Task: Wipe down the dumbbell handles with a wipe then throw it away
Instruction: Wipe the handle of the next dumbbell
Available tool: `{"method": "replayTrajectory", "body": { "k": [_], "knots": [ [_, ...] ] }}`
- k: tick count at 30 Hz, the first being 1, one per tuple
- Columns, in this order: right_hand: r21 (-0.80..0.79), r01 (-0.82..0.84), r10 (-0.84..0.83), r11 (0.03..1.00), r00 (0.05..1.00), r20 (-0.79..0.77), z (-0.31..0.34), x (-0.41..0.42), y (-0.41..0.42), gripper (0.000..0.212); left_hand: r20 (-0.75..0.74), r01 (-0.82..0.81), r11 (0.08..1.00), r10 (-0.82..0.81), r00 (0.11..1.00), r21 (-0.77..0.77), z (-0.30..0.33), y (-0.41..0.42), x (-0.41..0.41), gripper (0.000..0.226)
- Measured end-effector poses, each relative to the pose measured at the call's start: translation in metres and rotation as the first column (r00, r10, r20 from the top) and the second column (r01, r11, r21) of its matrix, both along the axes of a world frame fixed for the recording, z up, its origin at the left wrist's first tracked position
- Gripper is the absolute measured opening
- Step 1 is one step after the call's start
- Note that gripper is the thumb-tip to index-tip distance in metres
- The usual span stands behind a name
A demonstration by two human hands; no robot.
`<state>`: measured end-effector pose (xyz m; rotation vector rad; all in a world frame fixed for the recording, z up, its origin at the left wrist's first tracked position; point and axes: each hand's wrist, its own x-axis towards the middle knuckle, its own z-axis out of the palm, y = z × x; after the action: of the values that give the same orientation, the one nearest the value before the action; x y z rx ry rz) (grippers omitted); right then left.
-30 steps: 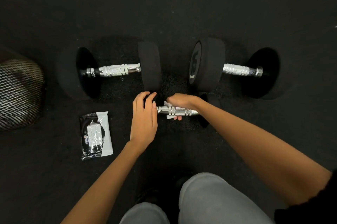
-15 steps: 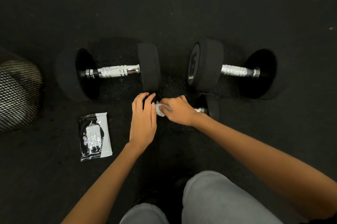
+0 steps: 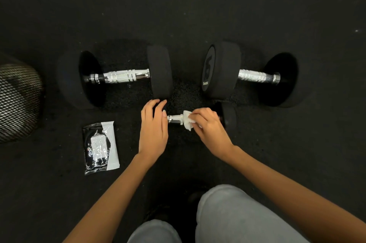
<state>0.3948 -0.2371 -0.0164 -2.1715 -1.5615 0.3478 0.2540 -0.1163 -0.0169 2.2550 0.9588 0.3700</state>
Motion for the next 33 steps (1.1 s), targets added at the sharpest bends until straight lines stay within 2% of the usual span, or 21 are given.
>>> {"method": "replayTrajectory", "body": {
  "k": [2, 6, 10, 16, 22, 24, 28, 33],
  "knots": [
    [-0.01, -0.042, 0.042, 0.999, 0.999, -0.015, -0.001, -0.005, 0.005, 0.025, 0.0, -0.005, 1.0, 0.005, 1.0, -0.006, 0.0, 0.0, 0.0, 0.043],
    [-0.011, -0.121, 0.121, 0.993, 0.991, 0.052, -0.002, -0.001, -0.001, 0.038, 0.014, -0.005, 1.0, 0.005, 1.0, -0.022, -0.001, 0.0, -0.001, 0.043],
    [-0.008, -0.135, 0.135, 0.991, 0.985, 0.103, 0.003, 0.009, -0.01, 0.032, 0.027, -0.009, 1.0, 0.009, 1.0, -0.024, -0.002, 0.0, -0.001, 0.042],
    [-0.027, 0.037, -0.038, 0.999, 0.999, -0.032, 0.005, 0.007, 0.002, 0.028, 0.023, -0.019, 1.0, 0.019, 1.0, -0.023, -0.003, 0.0, 0.0, 0.041],
    [-0.076, -0.123, 0.124, 0.989, 0.992, 0.009, 0.009, 0.009, -0.009, 0.033, 0.025, -0.01, 1.0, 0.01, 1.0, -0.011, -0.004, -0.001, -0.001, 0.042],
    [-0.075, -0.112, 0.116, 0.991, 0.992, 0.054, 0.012, 0.016, -0.012, 0.032, 0.025, -0.01, 1.0, 0.01, 1.0, 0.0, -0.005, 0.0, -0.001, 0.041],
    [-0.069, -0.018, 0.022, 0.997, 0.998, 0.064, 0.013, 0.018, -0.007, 0.031, -0.031, -0.021, 0.992, 0.025, 0.999, 0.123, -0.006, -0.002, 0.0, 0.038],
    [-0.064, -0.141, 0.143, 0.988, 0.989, 0.025, 0.013, 0.009, -0.007, 0.031, -0.101, -0.024, 0.954, 0.057, 0.993, 0.298, 0.0, -0.008, 0.002, 0.038]
  ]
}}
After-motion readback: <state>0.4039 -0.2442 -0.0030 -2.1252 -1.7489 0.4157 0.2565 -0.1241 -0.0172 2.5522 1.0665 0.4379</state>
